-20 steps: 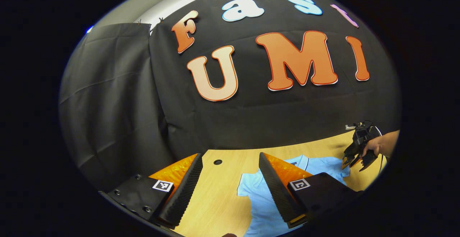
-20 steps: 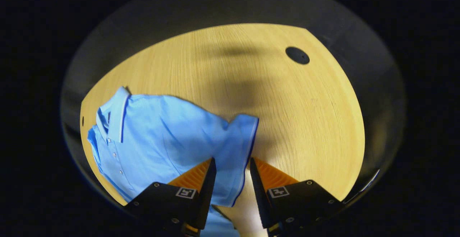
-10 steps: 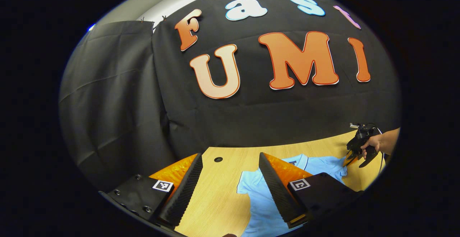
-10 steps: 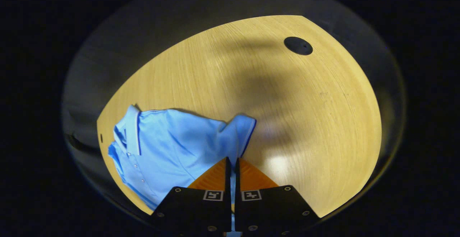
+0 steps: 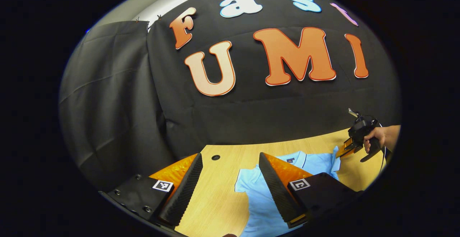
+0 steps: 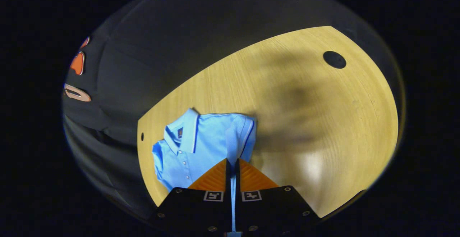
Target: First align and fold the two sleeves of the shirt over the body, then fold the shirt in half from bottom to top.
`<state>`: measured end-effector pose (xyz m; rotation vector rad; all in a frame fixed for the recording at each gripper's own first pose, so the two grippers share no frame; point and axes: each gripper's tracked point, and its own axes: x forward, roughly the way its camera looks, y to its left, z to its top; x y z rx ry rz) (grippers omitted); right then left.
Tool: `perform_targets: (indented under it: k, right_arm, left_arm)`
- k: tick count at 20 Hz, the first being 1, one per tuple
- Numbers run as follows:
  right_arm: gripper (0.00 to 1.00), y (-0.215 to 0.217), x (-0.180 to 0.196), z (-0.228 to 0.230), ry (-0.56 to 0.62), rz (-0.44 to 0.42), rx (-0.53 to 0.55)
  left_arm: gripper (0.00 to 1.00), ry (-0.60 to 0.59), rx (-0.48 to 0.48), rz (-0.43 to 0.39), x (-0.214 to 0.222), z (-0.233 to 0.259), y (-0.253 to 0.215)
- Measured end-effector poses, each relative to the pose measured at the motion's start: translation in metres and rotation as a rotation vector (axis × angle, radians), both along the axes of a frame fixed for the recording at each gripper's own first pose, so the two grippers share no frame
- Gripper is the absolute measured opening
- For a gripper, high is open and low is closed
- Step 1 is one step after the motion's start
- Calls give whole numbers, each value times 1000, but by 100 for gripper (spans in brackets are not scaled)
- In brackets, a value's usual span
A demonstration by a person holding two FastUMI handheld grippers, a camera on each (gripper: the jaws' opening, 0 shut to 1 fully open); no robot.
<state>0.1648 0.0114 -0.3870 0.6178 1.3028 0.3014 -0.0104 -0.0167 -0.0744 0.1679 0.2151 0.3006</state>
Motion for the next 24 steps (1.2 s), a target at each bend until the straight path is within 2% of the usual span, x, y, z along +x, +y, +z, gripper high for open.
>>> perform_targets:
  k: [2, 8, 10, 11, 13, 14, 15, 16, 17, 19, 22, 24]
  right_arm:
    - [4, 9, 0, 7, -28, 12, 11]
    - [12, 37, -10, 32, -76, 14, 45]
    - [22, 39, -14, 39, -102, -2, 24]
    - [31, 39, -18, 42, -112, -9, 8]
    - [42, 37, -26, 49, -124, -32, -27]
    - [34, 38, -31, 53, -131, -45, -37]
    - [52, 39, -37, 57, -139, -55, -47]
    - [55, 38, -43, 61, -143, -64, -62]
    - [65, 37, -50, 63, -147, -74, -79]
    - [77, 31, -57, 69, -179, -112, -120]
    - [83, 24, -72, 81, -213, -174, -145]
    - [88, 13, -83, 84, -242, -203, -184]
  left_arm:
    - [100, 6, -25, -16, 7, -6, 1]
    - [100, 73, -177, -99, 47, -45, 17]
    - [100, 109, -223, -139, 64, -65, 27]
    - [100, 128, -247, -162, 75, -74, 31]
    - [99, 175, -303, -210, 93, -95, 42]
    - [100, 202, -331, -229, 99, -104, 48]
    - [100, 228, -357, -244, 108, -112, 55]
    - [100, 254, -373, -252, 116, -121, 61]
    - [100, 284, -378, -247, 125, -128, 69]
    - [99, 331, -389, -248, 145, -144, 79]
    - [99, 413, -399, -273, 166, -171, 87]
    - [99, 517, -354, -253, 174, -200, 97]
